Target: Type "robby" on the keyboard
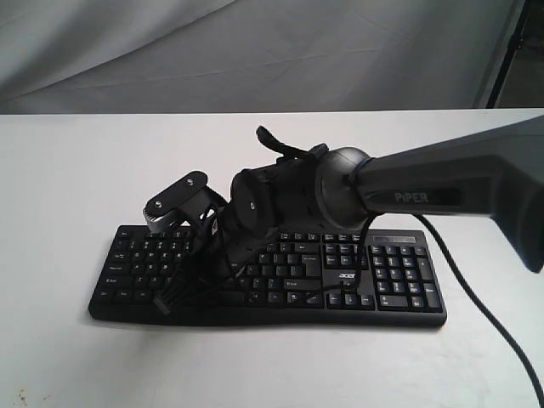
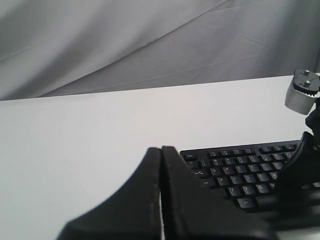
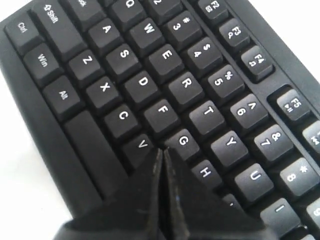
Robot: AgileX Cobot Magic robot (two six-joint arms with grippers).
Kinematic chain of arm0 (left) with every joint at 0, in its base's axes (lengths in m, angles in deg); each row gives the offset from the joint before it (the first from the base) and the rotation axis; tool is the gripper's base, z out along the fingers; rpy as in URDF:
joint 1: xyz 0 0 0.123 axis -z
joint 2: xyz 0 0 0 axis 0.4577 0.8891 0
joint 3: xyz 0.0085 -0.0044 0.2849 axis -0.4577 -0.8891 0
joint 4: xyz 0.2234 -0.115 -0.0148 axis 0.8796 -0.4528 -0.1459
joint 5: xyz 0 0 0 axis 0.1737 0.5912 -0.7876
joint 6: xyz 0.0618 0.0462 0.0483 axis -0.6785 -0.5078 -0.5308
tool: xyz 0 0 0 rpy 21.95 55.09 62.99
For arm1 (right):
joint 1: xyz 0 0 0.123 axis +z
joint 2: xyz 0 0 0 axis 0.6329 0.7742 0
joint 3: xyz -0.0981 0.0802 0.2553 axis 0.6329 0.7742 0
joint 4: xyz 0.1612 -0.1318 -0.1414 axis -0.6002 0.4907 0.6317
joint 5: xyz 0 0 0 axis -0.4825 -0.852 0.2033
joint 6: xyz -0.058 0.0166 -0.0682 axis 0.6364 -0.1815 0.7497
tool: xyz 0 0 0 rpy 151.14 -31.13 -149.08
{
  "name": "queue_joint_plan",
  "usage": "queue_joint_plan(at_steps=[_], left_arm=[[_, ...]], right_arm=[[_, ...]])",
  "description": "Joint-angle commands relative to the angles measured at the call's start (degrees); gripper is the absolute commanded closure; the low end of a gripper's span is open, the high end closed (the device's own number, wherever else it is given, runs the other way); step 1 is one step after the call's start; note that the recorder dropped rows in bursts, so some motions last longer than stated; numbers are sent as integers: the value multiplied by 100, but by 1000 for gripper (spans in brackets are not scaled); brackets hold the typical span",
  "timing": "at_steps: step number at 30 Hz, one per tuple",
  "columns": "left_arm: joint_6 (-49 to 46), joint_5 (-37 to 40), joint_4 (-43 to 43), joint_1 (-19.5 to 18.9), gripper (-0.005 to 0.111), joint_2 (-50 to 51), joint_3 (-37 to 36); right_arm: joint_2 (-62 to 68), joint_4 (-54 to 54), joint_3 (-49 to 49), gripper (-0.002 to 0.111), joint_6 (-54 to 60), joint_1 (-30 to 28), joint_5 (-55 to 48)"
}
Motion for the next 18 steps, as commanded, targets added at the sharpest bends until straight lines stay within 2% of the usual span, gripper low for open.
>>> queue_joint_plan(at_steps=[1,11,18], left_arm=[[16,-42,27,36,107,-20,-25],[16,-42,27,36,107,-20,-25],[16,-42,27,36,107,-20,-25]], right_arm=[[-160,-9,28,108,43,-33,-26],[-160,386,-722,108,-86,-351,-829],[114,371,-905,108,-86,-366,-819]])
